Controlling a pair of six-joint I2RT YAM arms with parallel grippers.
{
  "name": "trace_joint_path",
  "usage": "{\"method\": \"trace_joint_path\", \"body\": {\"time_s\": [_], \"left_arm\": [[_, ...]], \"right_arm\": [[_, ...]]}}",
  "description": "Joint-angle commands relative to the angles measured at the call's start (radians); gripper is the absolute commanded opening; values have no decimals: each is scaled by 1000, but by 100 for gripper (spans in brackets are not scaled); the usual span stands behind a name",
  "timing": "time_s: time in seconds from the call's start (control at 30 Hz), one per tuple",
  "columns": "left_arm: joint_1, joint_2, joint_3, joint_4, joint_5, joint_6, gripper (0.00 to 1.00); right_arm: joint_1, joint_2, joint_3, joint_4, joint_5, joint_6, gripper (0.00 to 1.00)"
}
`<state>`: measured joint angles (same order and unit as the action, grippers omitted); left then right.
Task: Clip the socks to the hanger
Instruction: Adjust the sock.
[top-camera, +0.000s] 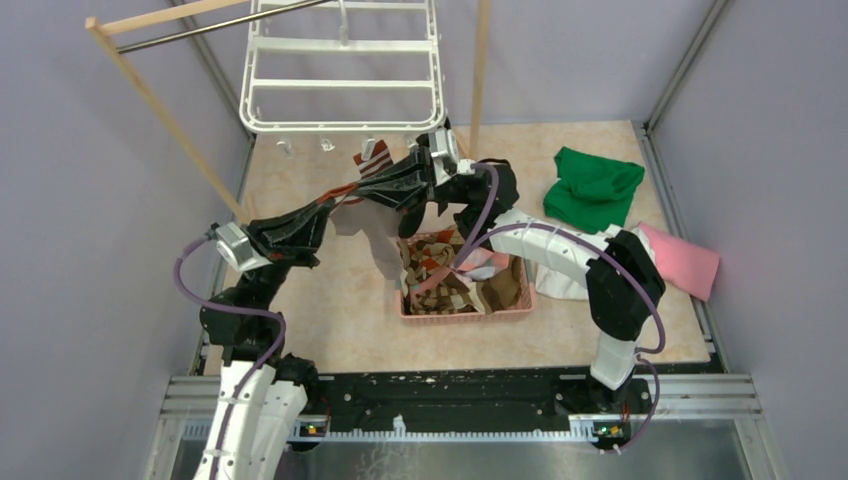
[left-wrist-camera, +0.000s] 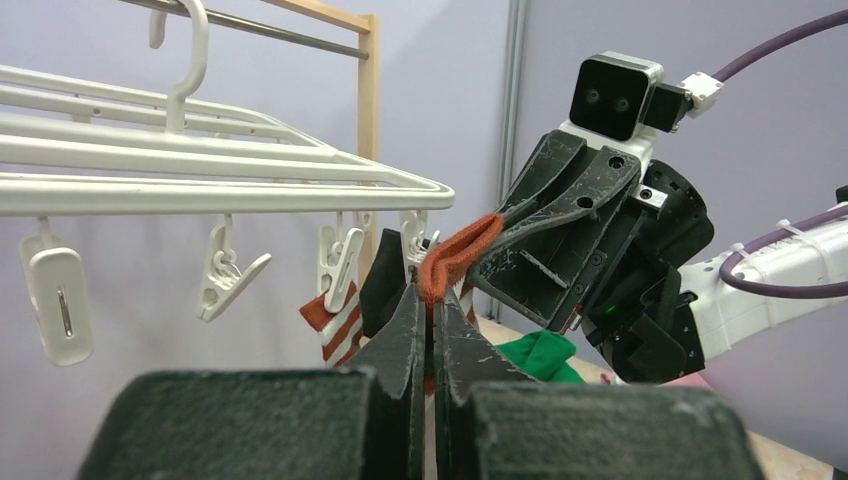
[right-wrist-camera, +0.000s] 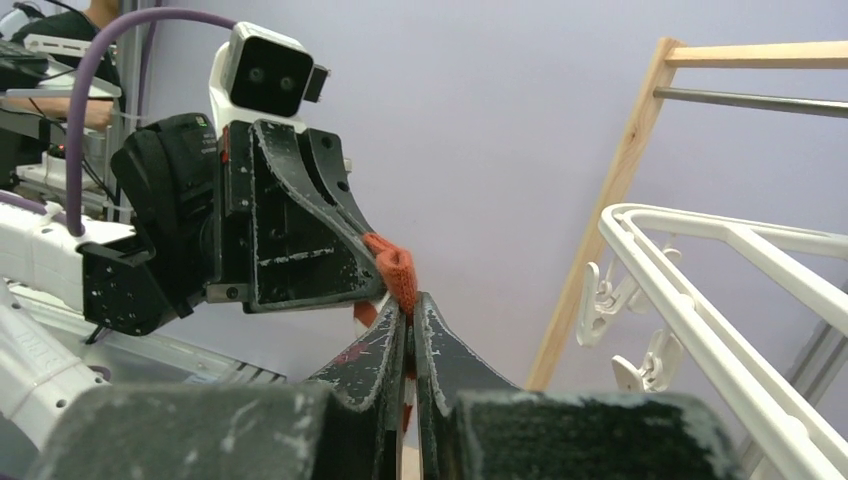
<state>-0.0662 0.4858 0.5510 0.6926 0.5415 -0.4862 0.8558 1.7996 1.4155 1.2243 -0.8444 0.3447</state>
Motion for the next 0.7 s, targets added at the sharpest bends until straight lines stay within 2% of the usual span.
{"method": "trace_joint_path", "body": {"time_s": [0.0,0.1,0.17,0.27,0.4,0.53,0.67], "left_arm": [[-1,-10,-16,52,-3,-25,0],[-1,-11,-18,41,-4,-25,1],[0,-24,-7,-21,-8,15,6],[-1,-76,22,-177,-48,128,38],[-1,-106,59,-355,-70,305,66],[0,-68,106,-457,-85,377,97],[0,-11,156,-473,-67,430,99]], "right_arm": [[9,-29,47,67,-13,30,0],[5,-34,41,72,-5,44,0],[-4,-39,36,67,6,62,0],[-21,-58,9,49,2,57,0],[-46,-88,-39,21,-24,56,0],[-68,-118,-79,-31,-28,29,0],[-79,-141,-105,-119,-12,-29,0]]}}
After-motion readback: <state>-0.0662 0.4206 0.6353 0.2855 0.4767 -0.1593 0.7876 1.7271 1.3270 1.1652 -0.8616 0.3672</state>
